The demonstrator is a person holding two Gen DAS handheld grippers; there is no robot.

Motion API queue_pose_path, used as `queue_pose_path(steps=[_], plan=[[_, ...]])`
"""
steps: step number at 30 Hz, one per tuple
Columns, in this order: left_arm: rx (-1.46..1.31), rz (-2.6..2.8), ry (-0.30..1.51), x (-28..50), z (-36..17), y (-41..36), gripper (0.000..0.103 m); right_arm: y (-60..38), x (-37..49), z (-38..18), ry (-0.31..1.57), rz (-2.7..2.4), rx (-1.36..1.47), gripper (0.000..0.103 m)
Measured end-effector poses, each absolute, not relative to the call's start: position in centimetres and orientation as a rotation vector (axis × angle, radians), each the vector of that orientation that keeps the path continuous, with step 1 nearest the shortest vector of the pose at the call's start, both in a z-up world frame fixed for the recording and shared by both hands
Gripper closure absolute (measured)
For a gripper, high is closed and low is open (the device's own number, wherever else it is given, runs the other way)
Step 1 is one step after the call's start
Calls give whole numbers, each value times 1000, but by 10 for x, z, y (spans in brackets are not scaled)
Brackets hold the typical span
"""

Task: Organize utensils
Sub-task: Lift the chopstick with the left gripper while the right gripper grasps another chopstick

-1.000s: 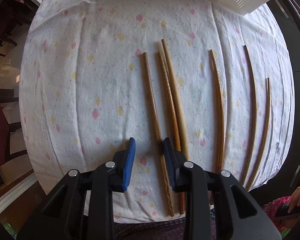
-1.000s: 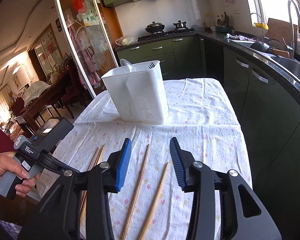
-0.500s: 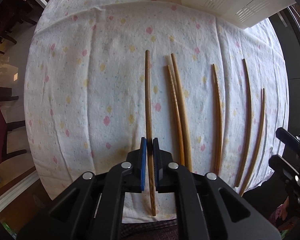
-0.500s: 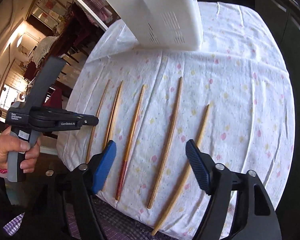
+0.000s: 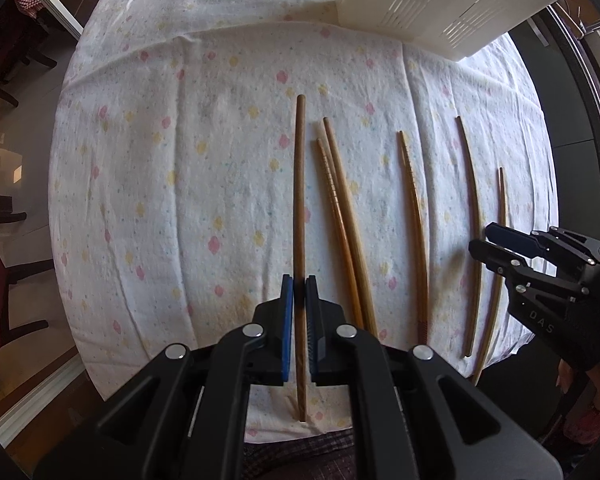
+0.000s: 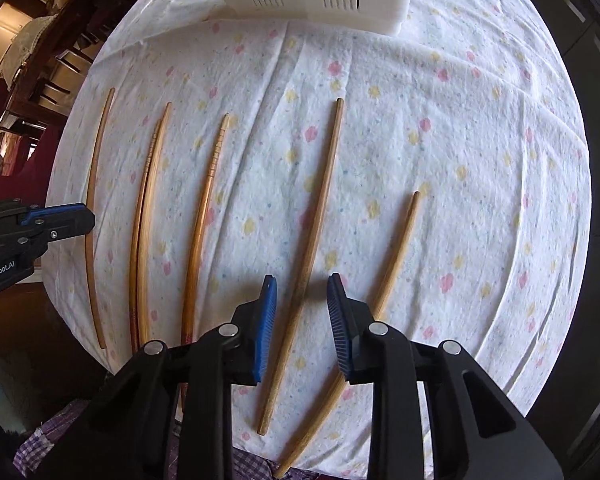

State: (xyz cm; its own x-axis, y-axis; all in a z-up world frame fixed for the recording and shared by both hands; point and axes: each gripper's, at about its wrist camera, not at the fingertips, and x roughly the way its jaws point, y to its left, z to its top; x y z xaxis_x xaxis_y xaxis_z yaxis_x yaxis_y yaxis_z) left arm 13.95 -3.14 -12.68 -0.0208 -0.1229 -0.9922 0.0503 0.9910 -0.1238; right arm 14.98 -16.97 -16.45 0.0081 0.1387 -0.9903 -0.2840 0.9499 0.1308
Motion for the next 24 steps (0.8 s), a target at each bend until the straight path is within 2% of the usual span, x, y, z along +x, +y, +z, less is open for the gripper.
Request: queue_pose_path(steps=[4,8,16,24], plan=[[-54,-146,1564,140,-116,-33,97,-152,150,-168,1530,267,-222,90],[-45,-160,1523,141,-99,-27,97,-137,147,-172,1516,243,-246,95],[-71,-218,1347,144,-45,-10,97,-149,133,-149,1399,341,-21,96],[-81,-259,1120,163,31,-36,97,-173,111,-104,1180,458,229,96]])
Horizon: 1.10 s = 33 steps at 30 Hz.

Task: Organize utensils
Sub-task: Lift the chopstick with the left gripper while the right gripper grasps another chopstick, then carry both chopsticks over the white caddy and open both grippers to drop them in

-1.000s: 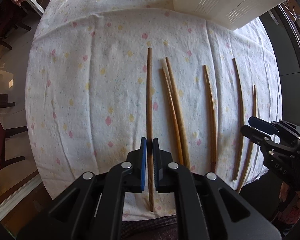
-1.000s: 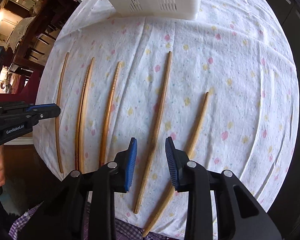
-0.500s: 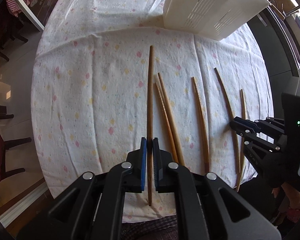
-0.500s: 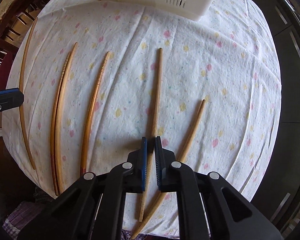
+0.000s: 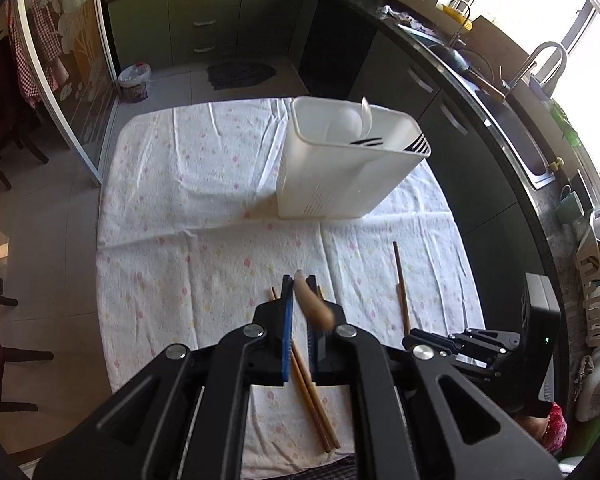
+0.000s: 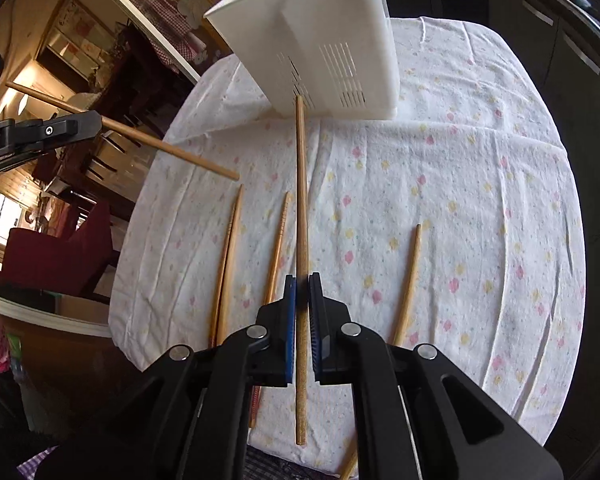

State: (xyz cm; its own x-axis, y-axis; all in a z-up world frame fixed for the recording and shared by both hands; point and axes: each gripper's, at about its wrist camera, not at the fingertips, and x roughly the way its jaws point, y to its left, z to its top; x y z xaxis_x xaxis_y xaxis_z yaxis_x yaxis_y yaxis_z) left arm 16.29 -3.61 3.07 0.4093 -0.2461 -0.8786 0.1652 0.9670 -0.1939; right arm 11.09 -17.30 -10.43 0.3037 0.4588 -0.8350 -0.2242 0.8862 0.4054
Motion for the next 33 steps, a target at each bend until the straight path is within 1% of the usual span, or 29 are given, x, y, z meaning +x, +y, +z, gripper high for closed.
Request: queue_pose_path(steps=[7,12,26,30,33], plan=[[-70,-263,936,184,98,-54,97,-209,100,-90,1127,471,315,96],[-60,-248,893,205,121,-65,97,-233,94,-91,1110,483,348,96],[-44,-224,816,242,146,-77,97,-247,88,-91,1082,499,398,96],[-28,-212,847,253,135,-80,97,-251,87,-86,1061,501,408,96],[-13,-206,881,259,118,-84,97,-253,87,-78,1035,509,418,96]])
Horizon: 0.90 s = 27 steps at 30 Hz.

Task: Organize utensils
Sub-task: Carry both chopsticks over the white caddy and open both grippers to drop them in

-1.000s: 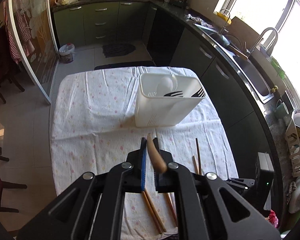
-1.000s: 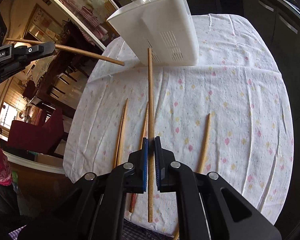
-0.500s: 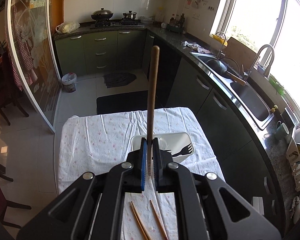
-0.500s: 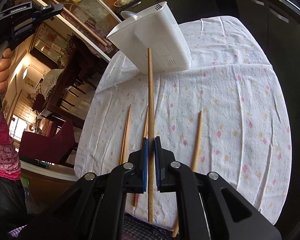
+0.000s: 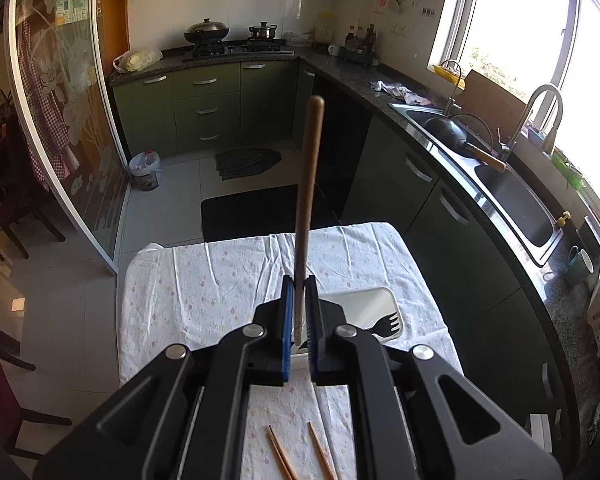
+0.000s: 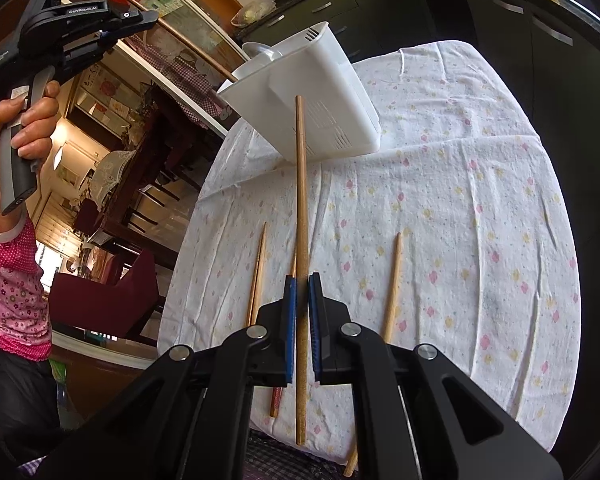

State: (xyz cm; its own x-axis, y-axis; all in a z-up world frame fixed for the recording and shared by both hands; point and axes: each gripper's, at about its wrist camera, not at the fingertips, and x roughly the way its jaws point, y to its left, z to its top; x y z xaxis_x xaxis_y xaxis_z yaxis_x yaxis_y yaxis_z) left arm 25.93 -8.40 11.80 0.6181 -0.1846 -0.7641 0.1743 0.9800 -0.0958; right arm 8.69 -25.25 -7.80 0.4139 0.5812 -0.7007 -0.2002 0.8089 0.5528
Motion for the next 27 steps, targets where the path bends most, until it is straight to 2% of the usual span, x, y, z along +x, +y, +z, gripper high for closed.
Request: queue_pose_path(steps=[14,21,27], plan=[[7,-213,1013,276,26,-88,97,-260,109,-11,819,543,454,96],[16,-238,1009,271,21,-87,97,-254,145,27,688,538,488,96],[-29,-255,947,251,39,-72,97,-248,181,54,559,499,525,96]])
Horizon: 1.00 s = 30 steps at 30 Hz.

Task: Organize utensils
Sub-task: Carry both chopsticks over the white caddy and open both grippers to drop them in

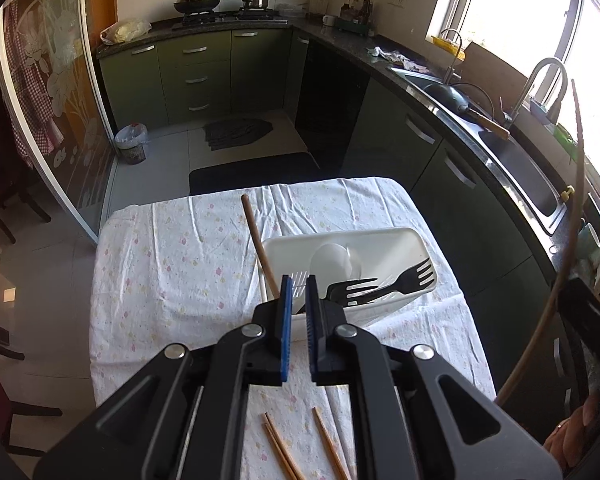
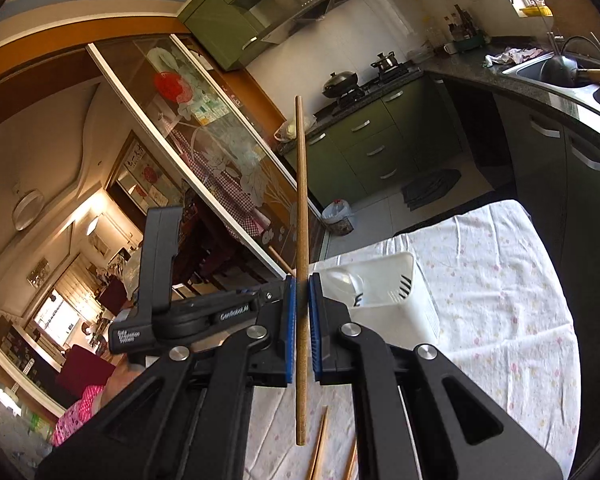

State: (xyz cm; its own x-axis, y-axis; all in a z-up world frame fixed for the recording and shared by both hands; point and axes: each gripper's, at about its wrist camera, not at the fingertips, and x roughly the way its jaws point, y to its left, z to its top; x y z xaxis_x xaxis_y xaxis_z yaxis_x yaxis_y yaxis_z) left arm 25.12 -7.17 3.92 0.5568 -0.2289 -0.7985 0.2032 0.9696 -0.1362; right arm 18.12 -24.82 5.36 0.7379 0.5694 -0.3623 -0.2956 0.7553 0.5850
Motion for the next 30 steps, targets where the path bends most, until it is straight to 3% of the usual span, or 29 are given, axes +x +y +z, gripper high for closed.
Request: queue_pose_path(steps=[6,14,30], plan=[[-65,-315,889,200,48,-53,92,-249,221,60,414,368,553,96],[-57,-355,857,126,19,-31,90,-241,255,39,334,217,441,96],[-89,-375,960,108,-18,-19,89,-196,236,-33,326,198,226,95]])
